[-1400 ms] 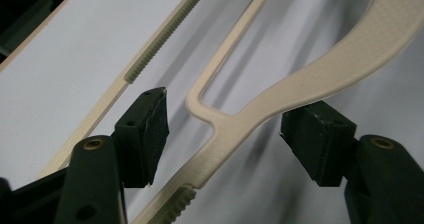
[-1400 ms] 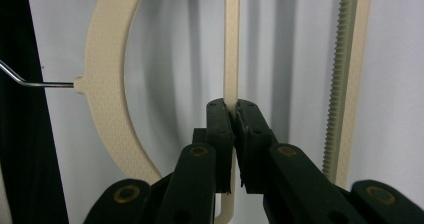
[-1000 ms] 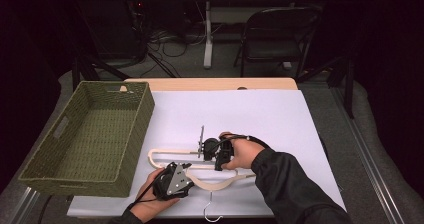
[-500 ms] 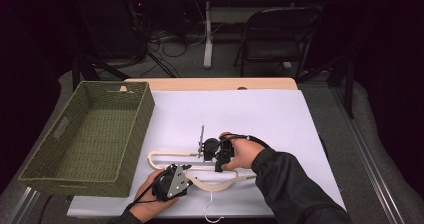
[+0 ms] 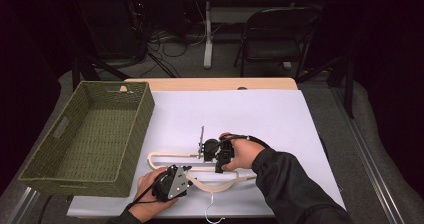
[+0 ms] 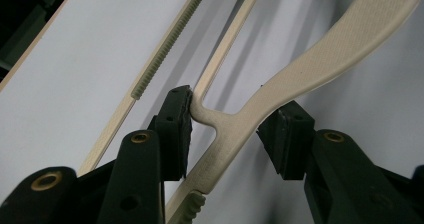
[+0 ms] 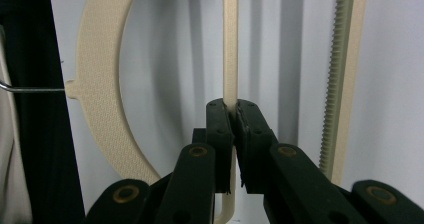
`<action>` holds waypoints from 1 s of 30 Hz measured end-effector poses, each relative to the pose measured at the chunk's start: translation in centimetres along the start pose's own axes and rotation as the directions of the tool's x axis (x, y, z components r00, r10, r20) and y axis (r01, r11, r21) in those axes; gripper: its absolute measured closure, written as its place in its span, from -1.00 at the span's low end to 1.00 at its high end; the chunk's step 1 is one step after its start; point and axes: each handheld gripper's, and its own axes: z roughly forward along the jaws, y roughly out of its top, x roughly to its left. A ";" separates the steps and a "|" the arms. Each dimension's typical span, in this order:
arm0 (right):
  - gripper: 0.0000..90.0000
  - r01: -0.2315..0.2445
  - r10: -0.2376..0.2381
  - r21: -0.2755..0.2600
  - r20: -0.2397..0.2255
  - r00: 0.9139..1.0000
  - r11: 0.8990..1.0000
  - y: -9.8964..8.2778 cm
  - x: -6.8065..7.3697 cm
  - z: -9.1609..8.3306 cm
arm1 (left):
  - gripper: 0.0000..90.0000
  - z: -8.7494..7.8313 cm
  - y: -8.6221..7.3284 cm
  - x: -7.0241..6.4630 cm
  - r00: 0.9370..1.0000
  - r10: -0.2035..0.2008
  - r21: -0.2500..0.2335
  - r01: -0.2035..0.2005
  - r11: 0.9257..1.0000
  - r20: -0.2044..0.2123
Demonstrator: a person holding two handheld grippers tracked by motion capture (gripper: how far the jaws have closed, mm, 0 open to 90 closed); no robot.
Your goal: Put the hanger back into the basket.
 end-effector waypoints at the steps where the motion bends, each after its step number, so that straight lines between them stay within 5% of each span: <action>1: 0.91 0.000 0.000 0.000 -0.003 1.000 1.000 0.0 0.0 0.0 | 0.27 0.0 0.0 0.0 1.000 -0.008 0.001 0.008 1.000 0.001; 10: 0.91 0.001 -0.001 -0.003 0.002 1.000 1.000 0.0 -0.1 0.0 | 0.20 0.1 0.0 -0.1 1.000 0.003 -0.014 -0.003 1.000 -0.001; 30: 0.89 0.002 -0.002 -0.017 0.010 1.000 1.000 -0.1 -0.1 -0.2 | 0.63 -0.6 0.7 0.5 0.999 -0.035 0.004 0.035 0.999 0.018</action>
